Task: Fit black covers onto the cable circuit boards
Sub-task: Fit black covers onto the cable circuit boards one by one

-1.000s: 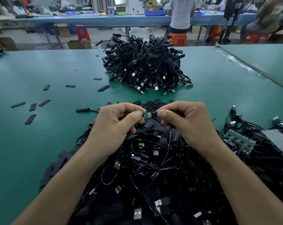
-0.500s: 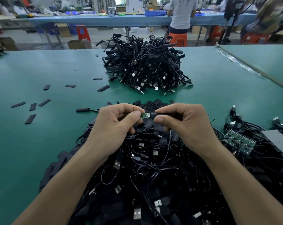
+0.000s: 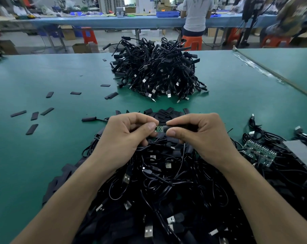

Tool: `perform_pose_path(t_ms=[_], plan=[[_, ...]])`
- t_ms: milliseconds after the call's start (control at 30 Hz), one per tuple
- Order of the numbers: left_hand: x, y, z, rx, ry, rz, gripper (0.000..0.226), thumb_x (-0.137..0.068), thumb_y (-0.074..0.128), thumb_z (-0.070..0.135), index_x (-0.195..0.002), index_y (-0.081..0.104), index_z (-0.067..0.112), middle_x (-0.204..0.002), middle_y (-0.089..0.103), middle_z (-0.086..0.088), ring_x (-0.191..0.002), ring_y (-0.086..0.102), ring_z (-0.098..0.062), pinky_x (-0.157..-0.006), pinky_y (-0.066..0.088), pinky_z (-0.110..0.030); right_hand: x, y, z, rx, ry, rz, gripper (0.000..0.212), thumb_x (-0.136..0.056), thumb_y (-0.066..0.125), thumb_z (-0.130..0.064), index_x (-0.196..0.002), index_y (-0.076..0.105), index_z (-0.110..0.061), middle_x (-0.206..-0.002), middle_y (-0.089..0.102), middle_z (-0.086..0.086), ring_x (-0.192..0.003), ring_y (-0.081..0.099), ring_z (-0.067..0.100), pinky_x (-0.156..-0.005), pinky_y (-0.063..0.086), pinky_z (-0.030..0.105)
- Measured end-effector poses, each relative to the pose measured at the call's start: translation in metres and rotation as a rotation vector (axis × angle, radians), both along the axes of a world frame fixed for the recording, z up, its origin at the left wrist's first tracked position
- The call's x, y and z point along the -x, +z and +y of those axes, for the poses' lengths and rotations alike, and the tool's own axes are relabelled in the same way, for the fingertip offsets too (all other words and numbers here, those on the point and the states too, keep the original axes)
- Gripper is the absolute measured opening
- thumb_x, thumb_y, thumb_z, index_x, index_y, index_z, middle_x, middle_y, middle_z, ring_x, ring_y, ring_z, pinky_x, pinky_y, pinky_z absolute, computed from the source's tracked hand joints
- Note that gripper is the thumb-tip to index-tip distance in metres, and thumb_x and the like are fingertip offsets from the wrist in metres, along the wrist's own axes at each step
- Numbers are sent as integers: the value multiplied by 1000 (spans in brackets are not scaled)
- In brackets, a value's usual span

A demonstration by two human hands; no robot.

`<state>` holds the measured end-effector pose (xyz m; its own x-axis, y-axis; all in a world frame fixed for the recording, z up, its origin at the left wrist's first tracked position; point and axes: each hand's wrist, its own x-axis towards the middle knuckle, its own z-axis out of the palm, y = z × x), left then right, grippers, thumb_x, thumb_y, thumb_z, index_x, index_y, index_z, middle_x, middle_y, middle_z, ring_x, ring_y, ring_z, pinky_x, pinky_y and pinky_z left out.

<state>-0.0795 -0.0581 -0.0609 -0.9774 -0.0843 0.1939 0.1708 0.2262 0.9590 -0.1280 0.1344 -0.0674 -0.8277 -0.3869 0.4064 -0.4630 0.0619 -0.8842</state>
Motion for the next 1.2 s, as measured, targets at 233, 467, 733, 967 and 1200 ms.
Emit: perform_pose_path(t_ms=[233,467,733,967,1200], plan=[[0,-2,-2,21,-70,-12,15,-87,74,15,-90,69,28,-72,75,1,-57,62,-6,-62,49,-14,-1,-2,-2,-46,-2,36,20,-67,80,-35,-86,78,-28,-78,76,-10,-69,72,8,-66,57,19],[-1,2,-1,17,-35,-28,3,-90,70,22,-89,71,19,-76,76,-4,-62,67,-6,-50,45,-11,0,-5,-3,29,-19,111,12,-73,79,-34,-85,76,-34,-74,75,-10,-61,67,7,-59,52,17],[0,5,-5,-55,-21,-85,16,-91,67,19,-78,74,12,-73,75,-9,-58,65,-10,-50,48,-15,1,-6,-2,30,-50,166,16,-74,79,-31,-90,77,-30,-77,75,-14,-63,68,1,-60,49,10],[0,4,-4,-5,-60,-101,14,-92,66,15,-82,75,16,-75,76,-6,-59,65,-7,-52,48,-13,3,-7,-4,-197,-138,481,27,-78,78,-28,-98,78,-11,-79,69,-9,-74,63,-1,-70,43,5],[-1,7,-5,-60,-82,-130,10,-90,67,3,-93,74,10,-75,76,-6,-63,67,-8,-57,52,-14,4,-10,-5,-163,-166,528,17,-80,79,-19,-94,79,-10,-81,74,-4,-76,67,3,-70,46,8]])
